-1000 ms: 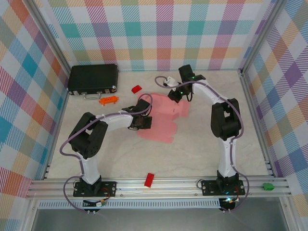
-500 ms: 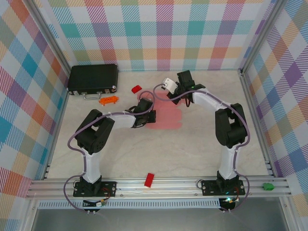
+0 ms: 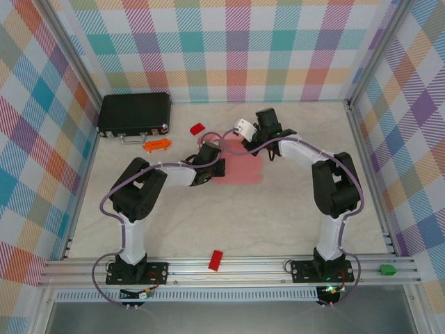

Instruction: Fold the paper box

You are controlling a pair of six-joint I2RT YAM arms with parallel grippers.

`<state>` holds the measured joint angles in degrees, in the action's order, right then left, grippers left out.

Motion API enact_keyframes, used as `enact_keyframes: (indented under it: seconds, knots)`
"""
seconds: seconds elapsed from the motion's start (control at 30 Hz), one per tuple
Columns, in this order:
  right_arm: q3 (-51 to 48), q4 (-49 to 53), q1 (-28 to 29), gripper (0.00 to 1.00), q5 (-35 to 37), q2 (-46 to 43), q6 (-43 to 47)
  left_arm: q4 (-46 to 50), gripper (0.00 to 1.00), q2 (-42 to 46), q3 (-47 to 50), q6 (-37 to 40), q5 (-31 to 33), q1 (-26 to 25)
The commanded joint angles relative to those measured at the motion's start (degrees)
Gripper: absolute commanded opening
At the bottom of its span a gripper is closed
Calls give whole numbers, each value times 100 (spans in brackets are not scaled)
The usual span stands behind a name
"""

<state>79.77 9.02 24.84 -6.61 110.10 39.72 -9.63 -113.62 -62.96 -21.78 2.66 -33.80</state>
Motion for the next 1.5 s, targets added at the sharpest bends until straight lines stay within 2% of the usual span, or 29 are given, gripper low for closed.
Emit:
enact_keyframes:
  seconds: [0.0, 0.23, 0.6, 1.47]
  knots:
    - [-214, -177, 149, 6, -48, -69, 35, 207, 0, -134, 229, 174, -159, 41]
    - [-485, -1187, 170, 8, 415, -37, 287, 128, 0, 13, 360, 314, -376, 40]
    - [-1112, -2501, 219, 7, 262, 11, 1120, 207, 0, 69, 381, 384, -396, 40]
    - [-1869, -3689, 311, 5, 695, 81, 2034, -62, 3, 467, 811, 328, -310, 48]
